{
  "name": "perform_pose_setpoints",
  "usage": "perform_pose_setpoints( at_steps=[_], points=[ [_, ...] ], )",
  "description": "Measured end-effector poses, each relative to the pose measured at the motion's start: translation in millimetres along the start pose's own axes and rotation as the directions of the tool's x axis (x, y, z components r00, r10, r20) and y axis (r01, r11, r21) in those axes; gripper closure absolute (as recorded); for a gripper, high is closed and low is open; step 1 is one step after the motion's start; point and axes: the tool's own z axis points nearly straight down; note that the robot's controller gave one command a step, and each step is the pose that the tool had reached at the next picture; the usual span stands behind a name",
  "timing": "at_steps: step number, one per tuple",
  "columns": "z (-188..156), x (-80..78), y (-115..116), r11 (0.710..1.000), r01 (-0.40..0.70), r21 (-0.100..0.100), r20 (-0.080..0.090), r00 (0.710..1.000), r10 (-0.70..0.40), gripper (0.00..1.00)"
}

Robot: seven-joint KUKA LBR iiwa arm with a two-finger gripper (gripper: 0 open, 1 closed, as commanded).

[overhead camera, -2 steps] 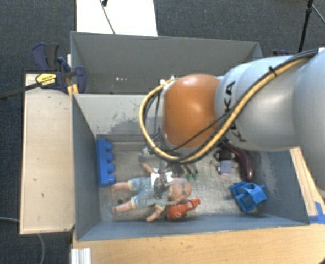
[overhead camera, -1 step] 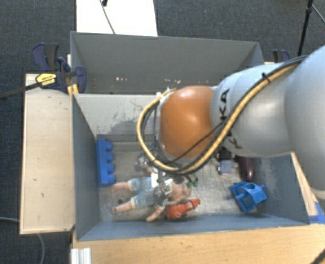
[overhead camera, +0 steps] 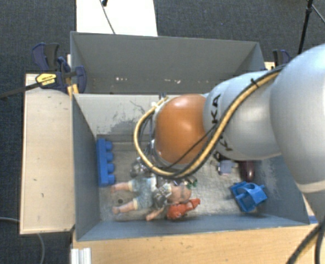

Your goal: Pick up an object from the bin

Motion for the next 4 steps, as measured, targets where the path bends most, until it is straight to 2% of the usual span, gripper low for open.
perform_pose_setpoints(
  at_steps=[1,3,4],
  points=[
    [8.4,-3.0,-2.0,1.0,-0.017,-0.004,-0.002,1.0,0.017,1.0],
    [2.5,-0.4,-2.3,1.0,-0.021,-0.003,-0.011,1.0,0.021,1.0],
    [-11.4,0.4,-2.8,1.0,-0.023,-0.002,-0.006,1.0,0.023,1.0]
  ],
)
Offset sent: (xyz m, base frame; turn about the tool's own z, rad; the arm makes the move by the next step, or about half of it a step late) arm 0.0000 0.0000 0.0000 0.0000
